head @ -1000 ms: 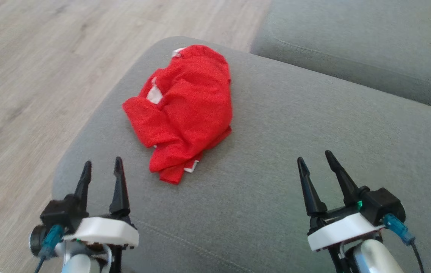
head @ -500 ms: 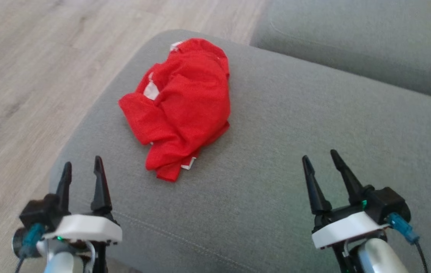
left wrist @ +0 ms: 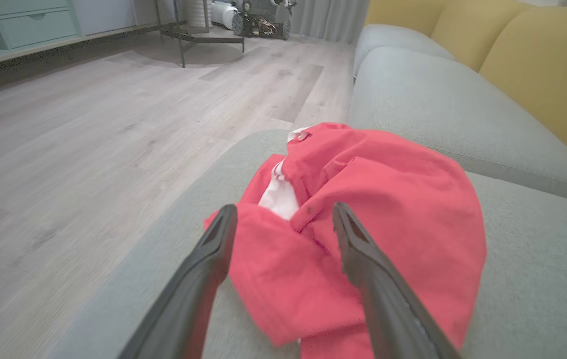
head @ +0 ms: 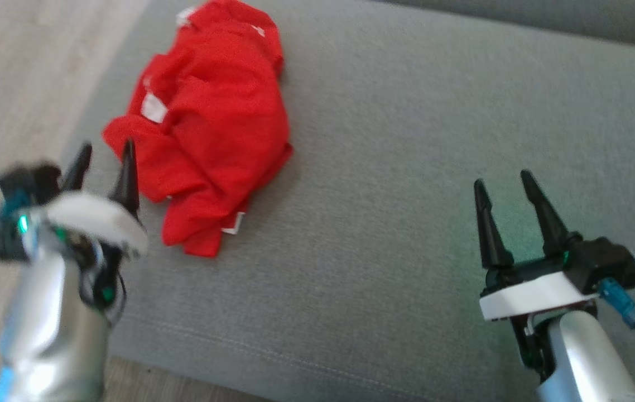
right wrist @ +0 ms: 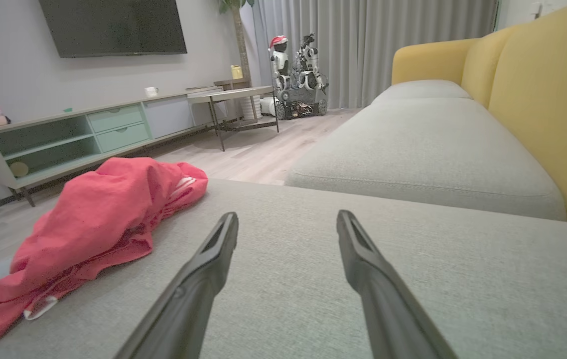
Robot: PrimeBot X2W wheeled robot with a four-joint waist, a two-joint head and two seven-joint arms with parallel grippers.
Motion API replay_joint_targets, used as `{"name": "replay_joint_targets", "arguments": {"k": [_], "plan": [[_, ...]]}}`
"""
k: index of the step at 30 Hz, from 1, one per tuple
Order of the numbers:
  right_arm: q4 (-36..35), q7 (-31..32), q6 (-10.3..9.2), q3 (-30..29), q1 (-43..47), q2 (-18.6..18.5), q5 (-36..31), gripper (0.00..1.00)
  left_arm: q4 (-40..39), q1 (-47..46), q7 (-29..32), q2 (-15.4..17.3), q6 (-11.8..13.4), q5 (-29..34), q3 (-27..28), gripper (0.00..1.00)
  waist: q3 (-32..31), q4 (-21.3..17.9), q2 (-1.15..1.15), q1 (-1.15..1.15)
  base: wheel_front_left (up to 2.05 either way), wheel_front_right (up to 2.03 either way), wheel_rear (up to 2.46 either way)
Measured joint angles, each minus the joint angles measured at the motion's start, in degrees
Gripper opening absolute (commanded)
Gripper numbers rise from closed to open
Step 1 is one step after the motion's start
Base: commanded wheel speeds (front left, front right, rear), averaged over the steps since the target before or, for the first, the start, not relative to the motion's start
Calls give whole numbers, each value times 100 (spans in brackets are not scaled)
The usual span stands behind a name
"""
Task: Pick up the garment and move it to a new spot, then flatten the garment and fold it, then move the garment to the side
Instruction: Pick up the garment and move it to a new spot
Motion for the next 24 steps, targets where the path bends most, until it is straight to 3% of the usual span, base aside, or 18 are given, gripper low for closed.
{"name": "replay_joint_targets", "arguments": {"k": [10, 16, 22, 23, 24], "plan": [[-151, 48, 0, -27, -374, -7, -105, 100, 1092, -1633, 1525, 626, -199, -309, -553, 100, 745, -591, 0, 1, 0, 0, 0], [-167, 45, 0, 65, -482, -10, -94, 100, 1507, -2149, 1997, 1001, -233, -622, -877, 100, 1070, -933, 0, 1, 0, 0, 0], [-159, 25, 0, 69, -487, -11, -46, 100, 1806, -2301, 2265, 1174, -233, -1054, -1233, 100, 1260, -1167, 0, 0, 0, 0, 0], [-158, 16, 0, 69, -492, -11, -46, 100, 1840, -2314, 2286, 1198, -233, -1115, -1283, 0, 1281, -1191, 0, 0, 0, 0, 0], [-154, 15, 0, 68, -502, -11, -46, 100, 1841, -2320, 2282, 1224, -233, -1167, -1381, 0, 1293, -1212, 0, 0, 0, 0, 0]]}}
